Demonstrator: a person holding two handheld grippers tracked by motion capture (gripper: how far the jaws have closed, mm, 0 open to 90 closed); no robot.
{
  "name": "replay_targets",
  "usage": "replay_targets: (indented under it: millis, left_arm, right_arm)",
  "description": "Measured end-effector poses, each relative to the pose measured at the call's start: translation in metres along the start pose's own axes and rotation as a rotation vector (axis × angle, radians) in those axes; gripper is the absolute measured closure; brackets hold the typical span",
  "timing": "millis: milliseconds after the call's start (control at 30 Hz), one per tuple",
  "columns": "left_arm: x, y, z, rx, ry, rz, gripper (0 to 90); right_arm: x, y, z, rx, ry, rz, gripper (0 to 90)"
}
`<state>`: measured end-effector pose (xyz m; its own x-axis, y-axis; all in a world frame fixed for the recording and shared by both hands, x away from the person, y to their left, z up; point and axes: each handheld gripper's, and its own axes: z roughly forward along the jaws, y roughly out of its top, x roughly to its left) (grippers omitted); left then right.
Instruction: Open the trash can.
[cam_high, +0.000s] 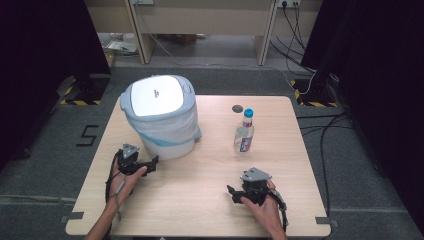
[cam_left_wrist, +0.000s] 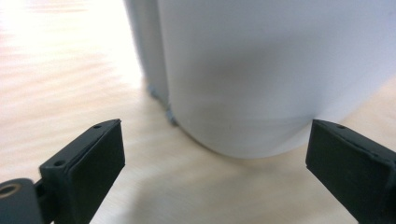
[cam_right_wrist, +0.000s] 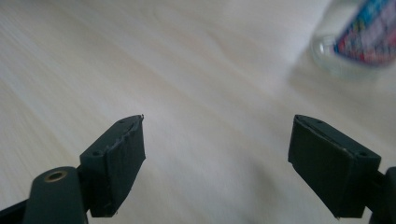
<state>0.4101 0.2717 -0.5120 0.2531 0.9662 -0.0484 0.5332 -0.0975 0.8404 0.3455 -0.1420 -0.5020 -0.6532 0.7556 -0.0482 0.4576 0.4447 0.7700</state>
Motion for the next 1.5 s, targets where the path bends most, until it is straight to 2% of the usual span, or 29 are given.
replay_targets:
  millis: [33, 133, 167, 233, 267, 333, 433, 533, 633, 700, 800, 900, 933, 1000, 1067, 1133, 1233, 1300, 1400, 1500]
  left_arm:
    - [0.004, 0.003, 0.004, -0.003, 0.019, -0.006, 4.2]
    - [0.01, 0.005, 0.008, -0.008, 0.026, -0.03, 10.8]
    - [0.01, 0.003, 0.007, -0.009, 0.022, -0.025, 16.3]
    - [0.006, -0.004, 0.006, 0.014, 0.011, -0.003, 13.5]
    - [0.005, -0.007, 0.006, 0.039, -0.002, 0.005, 16.0]
    - [0.001, -0.011, 0.001, 0.035, -0.017, 0.015, 15.1]
    - [-0.005, -0.016, -0.005, 0.072, -0.039, 0.034, 15.0]
    - [-0.008, -0.019, -0.008, 0.098, -0.051, 0.05, 15.2]
    - [-0.009, -0.018, -0.007, 0.119, -0.045, 0.05, 15.4]
    - [-0.008, -0.018, -0.006, 0.128, -0.043, 0.048, 15.4]
    - [-0.009, -0.018, -0.004, 0.138, -0.042, 0.049, 15.5]
    - [-0.01, -0.018, -0.004, 0.147, -0.039, 0.063, 15.6]
    - [-0.01, -0.018, -0.004, 0.148, -0.04, 0.064, 15.6]
    - [-0.01, -0.018, -0.004, 0.148, -0.041, 0.061, 15.7]
    - [-0.009, -0.018, -0.004, 0.143, -0.047, 0.054, 15.7]
    - [-0.007, -0.018, -0.005, 0.141, -0.056, 0.049, 15.8]
    - [-0.006, -0.018, -0.005, 0.136, -0.067, 0.038, 16.0]
    - [-0.005, -0.018, -0.005, 0.131, -0.076, 0.025, 16.0]
    - [-0.003, -0.017, -0.006, 0.109, -0.087, 0.005, 16.3]
    - [-0.003, -0.016, -0.005, 0.08, -0.082, 0.006, 16.4]
  right_arm:
    - [0.002, 0.006, 0.002, -0.013, 0.003, -0.013, 19.5]
    - [0.008, 0.035, 0.016, -0.061, 0.023, -0.047, 21.2]
    - [0.009, 0.043, 0.021, -0.069, 0.033, -0.052, 22.2]
    - [0.011, 0.061, 0.038, -0.069, 0.039, -0.061, 23.4]
    - [0.012, 0.07, 0.049, -0.069, 0.034, -0.06, 25.0]
    - [0.011, 0.087, 0.069, -0.067, 0.029, -0.037, 27.3]
    - [0.008, 0.104, 0.09, -0.074, 0.031, -0.029, 28.3]
    - [0.003, 0.122, 0.112, -0.074, -0.024, -0.01, 29.9]
    - [-0.003, 0.133, 0.126, -0.075, -0.073, 0.015, 30.1]
    - [-0.01, 0.137, 0.134, -0.091, -0.108, 0.051, 30.1]
    - [-0.02, 0.143, 0.146, -0.082, -0.127, 0.079, 29.8]
    - [-0.025, 0.149, 0.158, -0.059, -0.123, 0.105, 29.5]
    - [-0.026, 0.152, 0.163, -0.056, -0.127, 0.098, 29.4]
    - [-0.028, 0.155, 0.171, -0.04, -0.133, 0.096, 29.3]
    - [-0.031, 0.154, 0.179, -0.032, -0.142, 0.118, 28.8]
    - [-0.034, 0.152, 0.181, -0.051, -0.125, 0.131, 28.5]
    - [-0.033, 0.149, 0.181, -0.065, -0.129, 0.129, 29.2]
    - [-0.031, 0.148, 0.18, -0.052, -0.136, 0.137, 30.4]
    - [-0.021, 0.145, 0.177, -0.056, -0.182, 0.127, 31.5]
    - [-0.012, 0.143, 0.172, -0.048, -0.224, 0.115, 32.8]
